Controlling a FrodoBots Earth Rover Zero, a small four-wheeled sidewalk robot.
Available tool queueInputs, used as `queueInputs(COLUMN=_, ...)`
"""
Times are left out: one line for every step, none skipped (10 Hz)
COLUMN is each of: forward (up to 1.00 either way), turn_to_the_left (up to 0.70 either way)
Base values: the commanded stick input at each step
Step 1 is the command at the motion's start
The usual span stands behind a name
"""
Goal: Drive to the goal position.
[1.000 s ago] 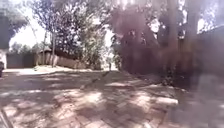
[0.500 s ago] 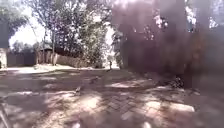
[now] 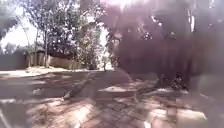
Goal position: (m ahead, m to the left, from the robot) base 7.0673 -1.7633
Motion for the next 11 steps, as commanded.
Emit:
queueInputs(forward=0.70, turn_to_the_left=0.00)
queueInputs(forward=0.70, turn_to_the_left=0.00)
queueInputs(forward=0.70, turn_to_the_left=0.00)
queueInputs(forward=0.70, turn_to_the_left=0.00)
queueInputs(forward=0.70, turn_to_the_left=0.00)
queueInputs(forward=0.70, turn_to_the_left=0.00)
queueInputs(forward=0.70, turn_to_the_left=0.00)
queueInputs(forward=0.70, turn_to_the_left=0.00)
queueInputs(forward=0.70, turn_to_the_left=0.00)
queueInputs(forward=0.70, turn_to_the_left=0.00)
queueInputs(forward=0.70, turn_to_the_left=0.00)
